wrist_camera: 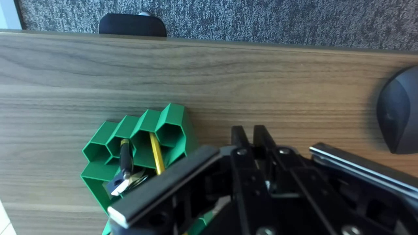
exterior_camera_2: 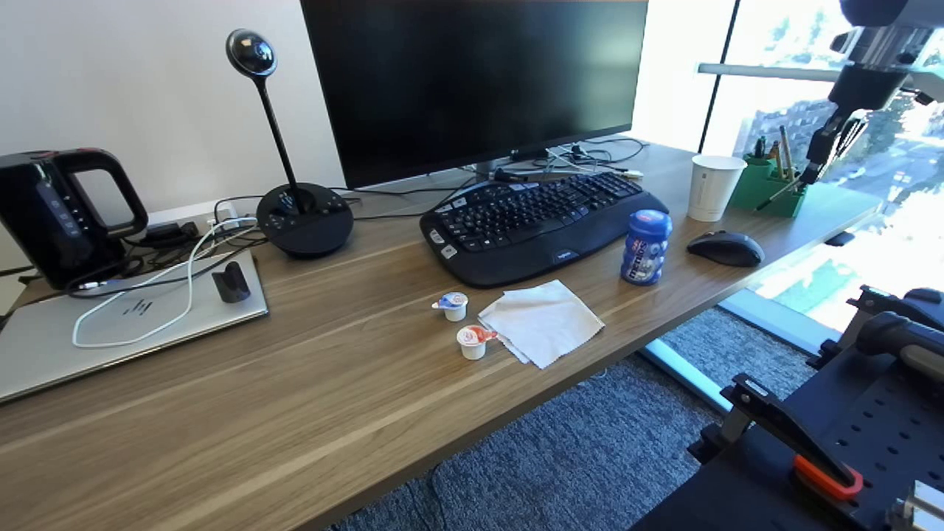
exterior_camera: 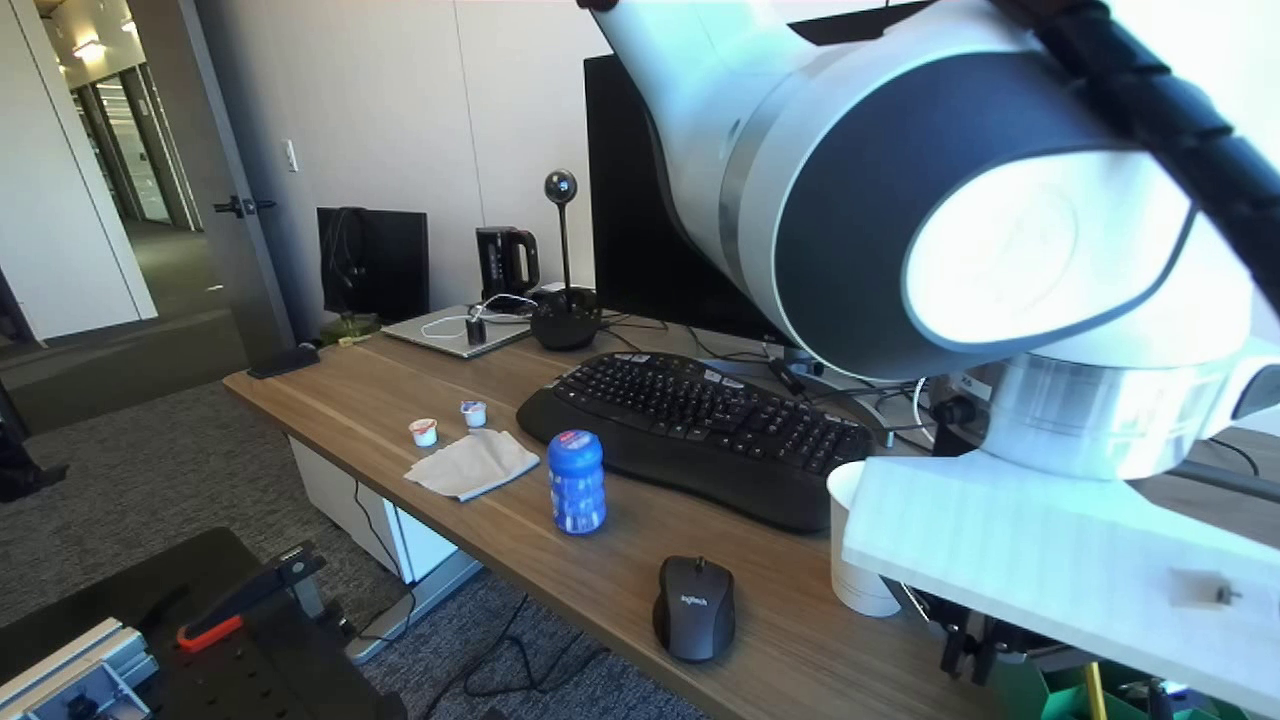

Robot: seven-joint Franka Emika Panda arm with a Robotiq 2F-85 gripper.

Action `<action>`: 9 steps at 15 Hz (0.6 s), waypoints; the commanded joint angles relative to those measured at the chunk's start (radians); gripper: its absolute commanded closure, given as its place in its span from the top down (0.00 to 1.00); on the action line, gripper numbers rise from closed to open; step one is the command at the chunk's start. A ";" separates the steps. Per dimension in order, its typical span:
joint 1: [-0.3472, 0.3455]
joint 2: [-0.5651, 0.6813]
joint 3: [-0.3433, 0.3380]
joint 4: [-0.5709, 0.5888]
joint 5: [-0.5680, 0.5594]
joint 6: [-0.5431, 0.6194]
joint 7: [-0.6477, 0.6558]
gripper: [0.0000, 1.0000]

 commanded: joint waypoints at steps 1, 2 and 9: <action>-0.027 0.005 0.020 0.003 -0.001 0.020 -0.050 0.03; -0.026 0.006 0.019 0.003 -0.001 0.020 -0.056 0.03; -0.020 0.007 0.011 0.007 -0.003 0.016 -0.053 0.43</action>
